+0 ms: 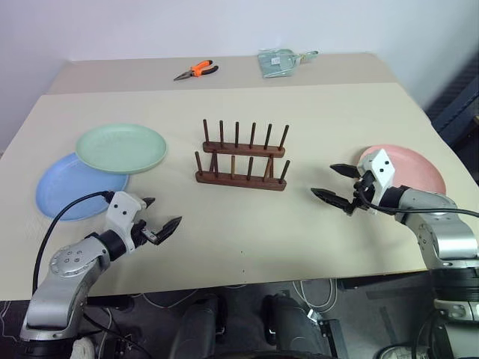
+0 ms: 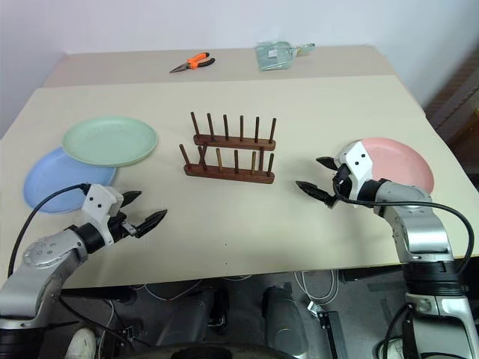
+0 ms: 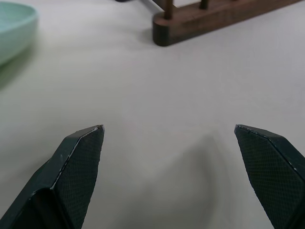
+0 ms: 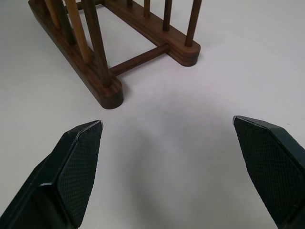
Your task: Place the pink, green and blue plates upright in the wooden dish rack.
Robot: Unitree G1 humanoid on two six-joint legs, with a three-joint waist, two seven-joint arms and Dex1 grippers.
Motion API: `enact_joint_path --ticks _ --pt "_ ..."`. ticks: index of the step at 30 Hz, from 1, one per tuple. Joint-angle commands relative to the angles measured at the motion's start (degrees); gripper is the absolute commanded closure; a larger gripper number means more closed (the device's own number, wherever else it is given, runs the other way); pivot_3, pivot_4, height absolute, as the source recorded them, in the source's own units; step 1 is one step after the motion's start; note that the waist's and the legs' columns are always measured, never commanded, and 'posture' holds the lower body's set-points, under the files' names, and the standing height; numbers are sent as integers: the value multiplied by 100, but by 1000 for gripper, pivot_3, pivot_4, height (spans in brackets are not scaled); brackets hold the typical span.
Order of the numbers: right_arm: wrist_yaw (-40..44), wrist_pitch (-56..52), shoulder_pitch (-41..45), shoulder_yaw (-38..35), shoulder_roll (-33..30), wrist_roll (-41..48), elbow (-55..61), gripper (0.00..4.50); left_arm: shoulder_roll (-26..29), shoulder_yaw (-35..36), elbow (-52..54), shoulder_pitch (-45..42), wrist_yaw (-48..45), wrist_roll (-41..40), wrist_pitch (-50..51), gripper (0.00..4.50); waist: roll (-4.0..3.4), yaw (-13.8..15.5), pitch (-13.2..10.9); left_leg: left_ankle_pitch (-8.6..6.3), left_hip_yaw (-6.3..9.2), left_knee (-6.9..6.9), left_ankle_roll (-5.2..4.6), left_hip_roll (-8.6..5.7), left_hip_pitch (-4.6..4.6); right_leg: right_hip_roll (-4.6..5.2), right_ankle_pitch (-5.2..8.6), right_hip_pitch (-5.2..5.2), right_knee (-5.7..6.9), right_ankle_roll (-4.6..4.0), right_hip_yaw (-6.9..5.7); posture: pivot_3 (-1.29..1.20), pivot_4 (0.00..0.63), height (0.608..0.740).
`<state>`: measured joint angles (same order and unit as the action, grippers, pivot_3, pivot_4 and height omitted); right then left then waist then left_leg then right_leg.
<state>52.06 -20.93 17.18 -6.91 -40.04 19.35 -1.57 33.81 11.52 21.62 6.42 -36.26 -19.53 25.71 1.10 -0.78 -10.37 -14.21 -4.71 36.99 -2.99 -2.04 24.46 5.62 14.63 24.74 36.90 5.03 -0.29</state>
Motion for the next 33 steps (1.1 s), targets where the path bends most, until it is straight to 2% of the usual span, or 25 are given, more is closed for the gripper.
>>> enact_joint_path --ticks 1,7,12,20,28,33 --pt "-59 120 148 -2 76 11 116 21 82 113 149 -100 27 14 -120 0 0 0 0 0 0 0 0 0 0 0 0 0 -1 0 0 0 150 740" --pt "101 -170 114 78 102 221 304 21 48 -4 -174 -492 75 136 -181 0 0 7 0 0 1 1 0 0 0 0 -3 -3 -3 4 -3 0 150 740" --pt "-241 -48 -40 140 255 46 519 21 231 -456 -1007 -1185 -269 438 -403 0 0 16 0 0 3 2 0 0 0 0 -6 -5 -4 9 -6 0 150 740" --pt "-894 -133 -674 -25 486 25 1370 21 -49 -1530 -3766 -3373 -1295 990 -1349 0 2 24 2 0 4 6 0 -1 2 3 -23 -11 -16 32 -17 0 150 740" --pt "-1450 -327 -1405 -176 628 91 2311 21 -722 -1954 -5921 -4653 -1966 1308 -2128 0 2 35 3 0 5 11 -3 0 2 4 -37 -20 -28 57 -24 0 150 740" --pt "-1608 -526 -1502 -161 632 160 2739 0 -818 -1926 -6143 -4650 -2143 1350 -2357 2313 3 23 9 -3 6 14 -7 0 1 5 -41 -25 -36 63 -24 0 150 740"
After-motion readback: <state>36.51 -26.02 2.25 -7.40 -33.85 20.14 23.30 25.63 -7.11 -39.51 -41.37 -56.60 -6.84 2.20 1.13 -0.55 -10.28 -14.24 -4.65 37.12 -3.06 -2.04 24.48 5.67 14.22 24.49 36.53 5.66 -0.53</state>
